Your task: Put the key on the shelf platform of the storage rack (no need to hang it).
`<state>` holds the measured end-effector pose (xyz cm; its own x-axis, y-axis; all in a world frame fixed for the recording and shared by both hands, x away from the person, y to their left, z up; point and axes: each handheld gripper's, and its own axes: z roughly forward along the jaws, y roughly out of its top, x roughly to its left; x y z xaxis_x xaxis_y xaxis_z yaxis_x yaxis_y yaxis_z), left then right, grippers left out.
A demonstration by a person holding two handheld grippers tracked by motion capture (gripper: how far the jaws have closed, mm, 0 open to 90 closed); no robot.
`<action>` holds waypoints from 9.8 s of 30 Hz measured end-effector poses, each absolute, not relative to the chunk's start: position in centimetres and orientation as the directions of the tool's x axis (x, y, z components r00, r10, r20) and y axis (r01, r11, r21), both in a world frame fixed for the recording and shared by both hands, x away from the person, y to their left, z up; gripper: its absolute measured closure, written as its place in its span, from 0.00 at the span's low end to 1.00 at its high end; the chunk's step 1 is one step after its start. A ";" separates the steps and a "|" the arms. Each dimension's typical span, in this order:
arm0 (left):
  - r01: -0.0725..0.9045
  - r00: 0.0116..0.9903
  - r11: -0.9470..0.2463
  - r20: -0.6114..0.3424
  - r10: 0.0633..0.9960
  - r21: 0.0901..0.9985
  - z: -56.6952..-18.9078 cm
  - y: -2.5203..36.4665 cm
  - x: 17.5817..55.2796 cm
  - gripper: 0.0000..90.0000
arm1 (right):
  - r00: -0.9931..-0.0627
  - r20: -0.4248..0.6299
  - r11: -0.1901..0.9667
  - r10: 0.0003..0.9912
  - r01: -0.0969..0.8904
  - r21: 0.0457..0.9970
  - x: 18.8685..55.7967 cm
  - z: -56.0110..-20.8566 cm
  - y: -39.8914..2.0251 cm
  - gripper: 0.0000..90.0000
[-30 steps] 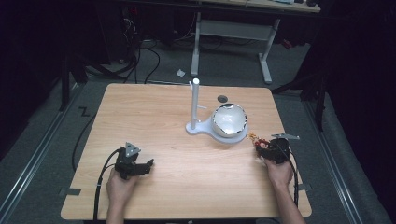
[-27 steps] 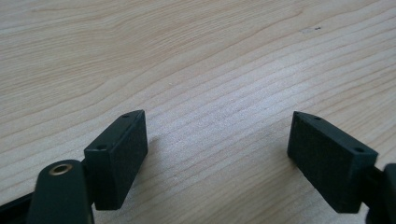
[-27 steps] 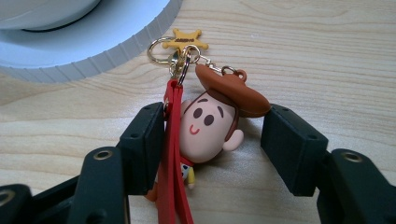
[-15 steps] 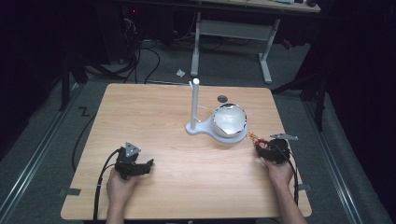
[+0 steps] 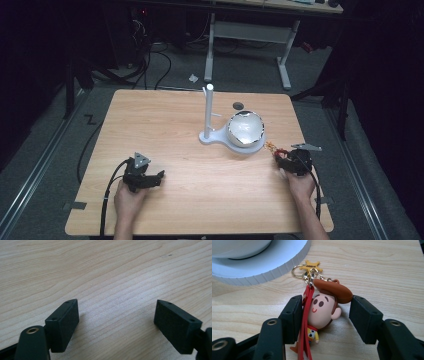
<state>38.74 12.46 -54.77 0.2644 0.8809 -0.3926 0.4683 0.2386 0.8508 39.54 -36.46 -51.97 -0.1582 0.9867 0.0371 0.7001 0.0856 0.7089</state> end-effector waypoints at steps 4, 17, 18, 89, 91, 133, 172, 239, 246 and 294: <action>0.468 0.265 0.238 -0.392 0.881 0.851 -54.8 12.5 38.7 0.23 | -0.160 0.038 0.084 0.986 0.692 0.717 39.3 -51.7 -36.8 0.51; 0.468 0.264 0.239 -0.393 0.881 0.851 -54.8 12.5 38.7 0.23 | -0.181 0.067 0.073 0.981 0.671 0.738 38.6 -51.1 -37.5 0.71; 0.468 0.264 0.239 -0.393 0.881 0.851 -54.8 12.5 38.7 0.23 | -0.180 0.070 0.070 0.981 0.670 0.739 38.5 -51.1 -37.5 0.71; 0.468 0.264 0.239 -0.393 0.881 0.851 -54.8 12.5 38.7 0.23 | -0.437 0.081 0.174 0.896 0.512 0.841 34.3 -42.8 -34.7 0.71; 0.468 0.264 0.239 -0.393 0.881 0.851 -54.8 12.5 38.7 0.23 | -0.444 0.081 0.176 0.892 0.508 0.843 34.4 -42.5 -34.5 0.71; 0.468 0.264 0.239 -0.393 0.881 0.851 -54.8 12.5 38.7 0.23 | -0.502 0.062 0.223 0.863 0.487 0.845 39.9 -40.0 -31.5 0.71; 0.468 0.264 0.240 -0.393 0.881 0.851 -54.8 12.5 38.7 0.23 | -0.453 0.092 0.205 0.887 0.564 0.800 44.8 -42.5 -29.8 0.71; 0.468 0.265 0.240 -0.394 0.880 0.850 -54.8 12.5 38.7 0.23 | -0.451 0.026 0.300 0.892 0.635 0.711 49.0 -45.4 -26.5 0.63; 0.468 0.265 0.239 -0.394 0.880 0.850 -54.8 12.5 38.7 0.23 | -0.438 0.038 0.279 0.898 0.635 0.720 48.4 -44.9 -27.4 0.61; 0.468 0.265 0.239 -0.393 0.880 0.851 -54.8 12.5 38.7 0.23 | -0.455 0.040 0.238 0.890 0.536 0.810 42.6 -40.3 -31.4 0.55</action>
<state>38.73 12.46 -54.78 0.2648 0.8804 -0.3933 0.4680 0.2393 0.8507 42.55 -31.38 -40.35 -0.4550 0.8896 0.0401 0.5358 0.2375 0.8103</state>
